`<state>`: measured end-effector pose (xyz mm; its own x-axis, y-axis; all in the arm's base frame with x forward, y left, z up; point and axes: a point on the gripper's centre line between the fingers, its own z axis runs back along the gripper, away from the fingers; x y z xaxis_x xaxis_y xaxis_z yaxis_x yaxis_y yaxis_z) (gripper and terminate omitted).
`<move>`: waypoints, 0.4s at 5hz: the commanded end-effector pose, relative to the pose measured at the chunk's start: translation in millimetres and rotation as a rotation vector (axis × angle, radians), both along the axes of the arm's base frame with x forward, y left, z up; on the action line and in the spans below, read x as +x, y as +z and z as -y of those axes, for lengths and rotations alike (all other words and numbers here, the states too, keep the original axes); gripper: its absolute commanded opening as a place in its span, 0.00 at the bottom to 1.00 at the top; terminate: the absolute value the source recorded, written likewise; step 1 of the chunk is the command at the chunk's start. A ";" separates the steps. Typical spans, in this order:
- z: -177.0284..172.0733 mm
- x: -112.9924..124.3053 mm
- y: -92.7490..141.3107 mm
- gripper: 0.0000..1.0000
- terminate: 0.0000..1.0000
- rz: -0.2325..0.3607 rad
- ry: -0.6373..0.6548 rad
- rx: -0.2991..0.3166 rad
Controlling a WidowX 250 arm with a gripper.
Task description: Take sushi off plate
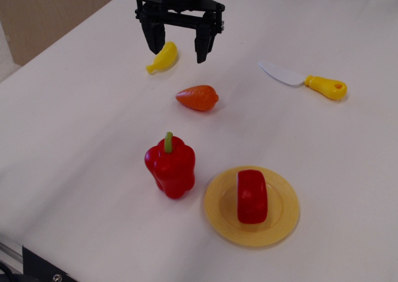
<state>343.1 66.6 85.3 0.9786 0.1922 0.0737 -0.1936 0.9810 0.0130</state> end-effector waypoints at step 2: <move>15.4 -16.5 7.1 1.00 0.00 0.024 -0.010 -0.031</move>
<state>318.8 47.4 69.3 0.9824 0.1857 0.0194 -0.1852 0.9824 -0.0246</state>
